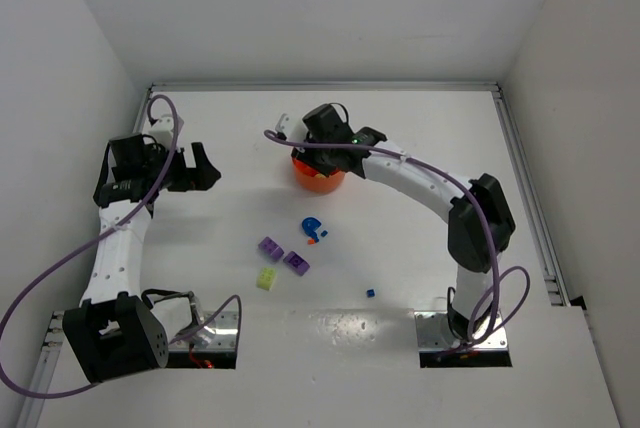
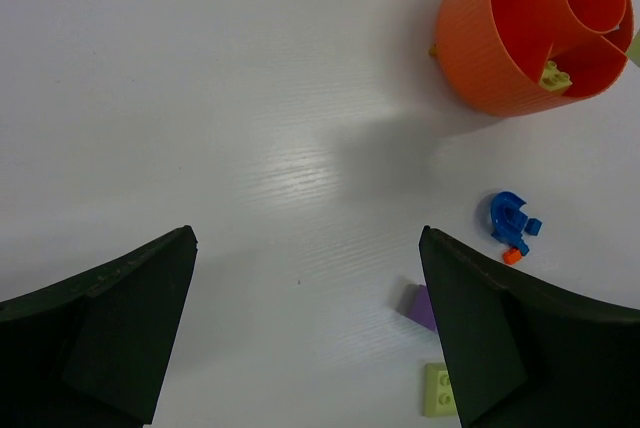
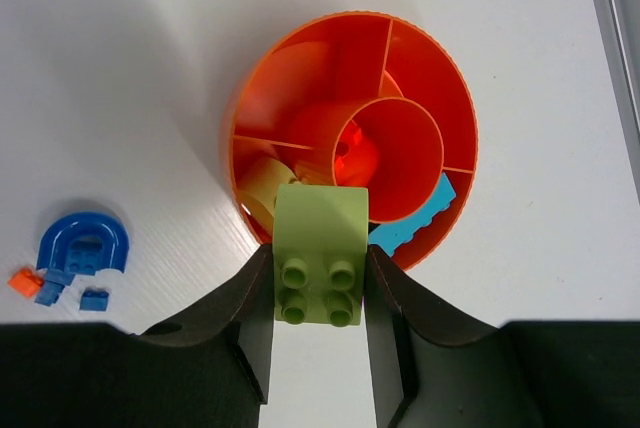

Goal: Sort the legos into containers by color

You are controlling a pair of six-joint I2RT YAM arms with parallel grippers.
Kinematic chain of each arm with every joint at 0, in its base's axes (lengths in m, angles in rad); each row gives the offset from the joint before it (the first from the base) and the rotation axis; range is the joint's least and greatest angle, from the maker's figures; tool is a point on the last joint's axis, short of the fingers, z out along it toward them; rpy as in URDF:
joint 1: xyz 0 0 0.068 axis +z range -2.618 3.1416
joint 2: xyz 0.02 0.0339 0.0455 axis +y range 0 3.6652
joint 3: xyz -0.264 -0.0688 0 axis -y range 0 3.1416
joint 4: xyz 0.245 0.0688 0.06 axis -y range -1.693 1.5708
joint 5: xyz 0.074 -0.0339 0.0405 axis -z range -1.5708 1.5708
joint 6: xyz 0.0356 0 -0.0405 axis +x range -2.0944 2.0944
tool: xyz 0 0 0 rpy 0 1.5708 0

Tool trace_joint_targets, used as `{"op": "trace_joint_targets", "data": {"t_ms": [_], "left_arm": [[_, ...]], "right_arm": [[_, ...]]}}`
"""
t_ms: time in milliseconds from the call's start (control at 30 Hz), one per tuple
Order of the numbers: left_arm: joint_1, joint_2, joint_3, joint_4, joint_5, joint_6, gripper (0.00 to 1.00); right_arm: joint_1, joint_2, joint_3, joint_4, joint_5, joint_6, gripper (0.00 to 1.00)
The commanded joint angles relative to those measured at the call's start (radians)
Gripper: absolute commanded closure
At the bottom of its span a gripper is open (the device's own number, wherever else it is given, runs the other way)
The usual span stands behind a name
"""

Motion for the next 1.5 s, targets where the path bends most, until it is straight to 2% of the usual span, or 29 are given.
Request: {"op": "trace_joint_targets", "data": {"t_ms": [0,233,533,700,867,967,1000,1067,1100,1167,1233,1300,1333,1467], "left_arm": [[0.015,-0.021,0.008,0.036,0.006,-0.013,0.00],[0.015,-0.012,0.008,0.045,0.006,-0.013,0.00],[0.015,-0.012,0.008,0.045,0.006,-0.004,0.00],[0.015,-0.012,-0.001,0.045,0.006,-0.004,0.00],[0.015,-0.012,-0.001,0.045,-0.003,-0.004,0.00],[0.015,-0.012,-0.001,0.045,-0.003,-0.004,0.00],[0.015,-0.012,-0.001,0.045,-0.003,-0.004,0.00],[0.015,-0.021,0.008,0.036,0.026,0.009,0.00],[0.015,-0.021,0.008,0.036,0.043,0.022,0.00],[0.027,-0.021,0.018,0.011,0.109,0.060,0.00],[0.039,-0.021,0.018,-0.013,0.172,0.085,0.00],[0.050,-0.010,0.018,-0.023,0.257,0.108,0.00],[0.050,-0.001,0.018,-0.023,0.272,0.108,0.00],[0.101,0.045,0.042,-0.023,0.302,0.074,0.00]], "right_arm": [[-0.013,0.008,-0.006,0.044,0.016,-0.017,0.94],[-0.013,0.017,-0.017,0.055,0.016,-0.045,0.93],[-0.013,0.048,-0.049,0.086,0.025,-0.063,0.68],[-0.013,0.048,-0.030,0.083,0.036,-0.063,0.47],[-0.004,-0.065,-0.033,0.083,0.000,-0.016,0.40],[-0.004,-0.121,-0.023,0.013,-0.129,0.030,0.40],[0.005,-0.144,-0.003,-0.024,-0.274,0.030,0.48],[0.014,-0.162,-0.003,-0.141,-0.460,0.008,0.58],[0.014,-0.185,-0.029,-0.167,-0.632,-0.015,0.65],[0.045,-0.194,-0.100,-0.224,-0.835,-0.127,0.67],[0.072,-0.194,-0.139,-0.270,-0.899,-0.209,0.67],[0.132,-0.194,-0.183,-0.279,-0.915,-0.334,0.61],[0.154,-0.185,-0.193,-0.279,-0.903,-0.373,0.56],[0.249,-0.141,-0.216,-0.279,-0.823,-0.557,0.52]]}}
